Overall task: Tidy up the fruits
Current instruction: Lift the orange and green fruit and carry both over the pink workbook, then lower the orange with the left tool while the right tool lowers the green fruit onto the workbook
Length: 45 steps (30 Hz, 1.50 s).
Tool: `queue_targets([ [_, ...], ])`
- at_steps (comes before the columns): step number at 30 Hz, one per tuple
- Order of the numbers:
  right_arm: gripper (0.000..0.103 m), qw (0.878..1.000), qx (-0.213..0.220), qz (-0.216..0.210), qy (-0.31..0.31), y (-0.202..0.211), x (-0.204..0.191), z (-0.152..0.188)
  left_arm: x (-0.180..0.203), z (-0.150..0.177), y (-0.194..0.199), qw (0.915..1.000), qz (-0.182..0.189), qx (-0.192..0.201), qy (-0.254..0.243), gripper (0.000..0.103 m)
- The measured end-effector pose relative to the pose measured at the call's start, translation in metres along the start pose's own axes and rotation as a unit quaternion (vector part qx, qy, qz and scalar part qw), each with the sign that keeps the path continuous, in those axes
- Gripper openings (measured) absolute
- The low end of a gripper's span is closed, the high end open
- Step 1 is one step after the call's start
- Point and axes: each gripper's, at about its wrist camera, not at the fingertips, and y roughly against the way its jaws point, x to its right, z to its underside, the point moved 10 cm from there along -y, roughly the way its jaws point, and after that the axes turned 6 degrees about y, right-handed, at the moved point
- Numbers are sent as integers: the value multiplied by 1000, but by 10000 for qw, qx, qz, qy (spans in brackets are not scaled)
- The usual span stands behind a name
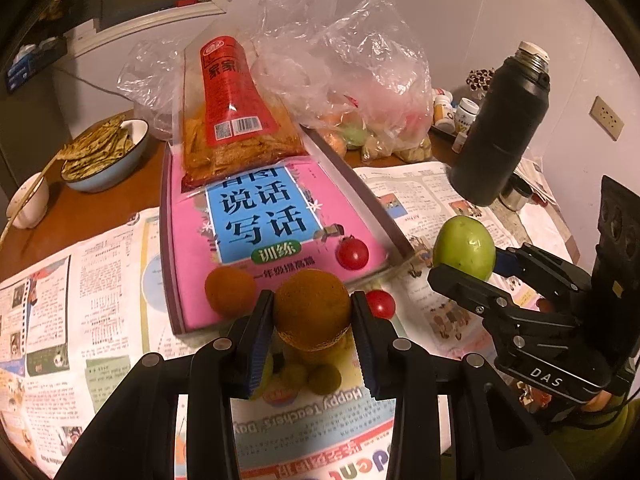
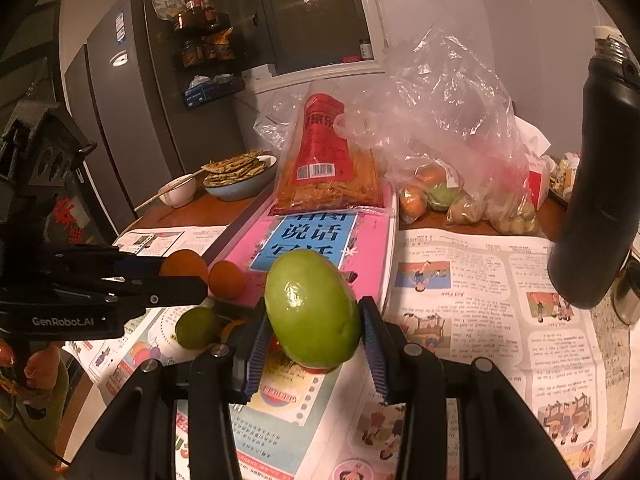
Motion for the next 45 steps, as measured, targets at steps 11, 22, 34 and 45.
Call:
queue_targets([
  [11, 44, 9999, 45, 105, -53, -13, 13, -15, -5, -9, -31, 9999, -17, -148, 55, 39],
  [22, 44, 9998, -116, 163, -66, -39, 24, -21, -13, -12, -61, 9993, -45, -356, 101, 39],
  [34, 43, 9993, -353, 120, -60, -75, 29, -24, -16, -9, -87, 9985, -122, -540, 21, 39],
  [45, 43, 9989, -442, 150, -29, -95, 30, -34, -12, -6, -96, 9980, -128, -607, -76, 39],
])
